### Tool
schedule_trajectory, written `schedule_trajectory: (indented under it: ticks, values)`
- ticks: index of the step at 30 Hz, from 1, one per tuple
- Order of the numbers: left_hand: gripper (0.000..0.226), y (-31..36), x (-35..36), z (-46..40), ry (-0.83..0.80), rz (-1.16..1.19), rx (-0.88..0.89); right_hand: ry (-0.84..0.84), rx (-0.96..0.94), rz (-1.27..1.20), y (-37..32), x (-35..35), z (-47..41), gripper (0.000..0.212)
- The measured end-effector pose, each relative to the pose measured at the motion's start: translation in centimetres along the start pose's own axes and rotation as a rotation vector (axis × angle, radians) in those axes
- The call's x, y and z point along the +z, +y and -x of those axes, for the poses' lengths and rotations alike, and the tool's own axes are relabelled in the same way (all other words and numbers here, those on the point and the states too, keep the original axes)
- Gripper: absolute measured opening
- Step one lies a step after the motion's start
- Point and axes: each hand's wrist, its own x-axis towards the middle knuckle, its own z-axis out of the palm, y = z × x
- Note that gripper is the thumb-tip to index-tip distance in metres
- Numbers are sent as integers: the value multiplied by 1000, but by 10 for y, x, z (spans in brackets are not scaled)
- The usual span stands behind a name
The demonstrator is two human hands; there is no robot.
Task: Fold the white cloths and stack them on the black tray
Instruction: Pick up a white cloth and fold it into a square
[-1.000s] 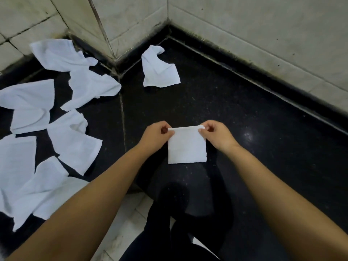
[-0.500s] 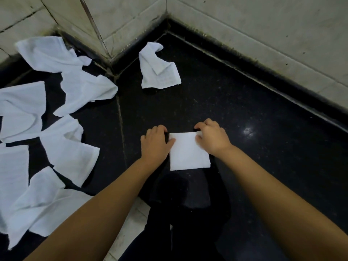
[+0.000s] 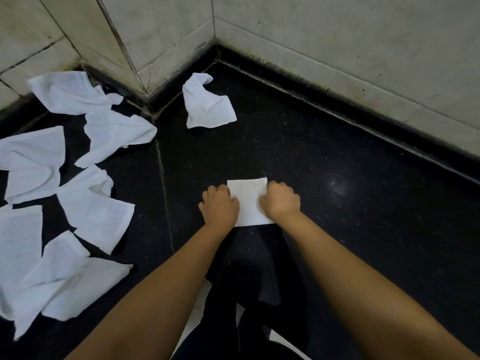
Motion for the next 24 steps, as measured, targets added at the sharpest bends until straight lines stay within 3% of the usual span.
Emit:
schedule_trajectory:
  ticks: [3, 5, 9, 11, 15, 18, 24]
  values:
    - [13, 5, -16, 13, -55, 466, -19, -36, 44, -439, 13, -16, 8, 23]
    - [14, 9, -26, 23, -81, 638, -39, -82, 75, -777, 28, -27, 20, 17]
    - [45, 24, -31, 45, -209, 891, -97, -162, 113, -1249, 57, -40, 52, 5]
    - [47, 31, -28, 60, -323, 941, -138, -110, 113, -1362, 71, -40, 76, 9]
    - [26, 51, -12, 94, -577, 963, -114, 67, 161, -1505, 108, -34, 133, 14]
    - [8, 65, 9, 125, -756, 894, -26, 258, 233, -1582, 140, -24, 187, 14]
    - [10, 84, 58, 213, -1054, 629, 171, 608, 434, -1725, 192, 27, 313, 13]
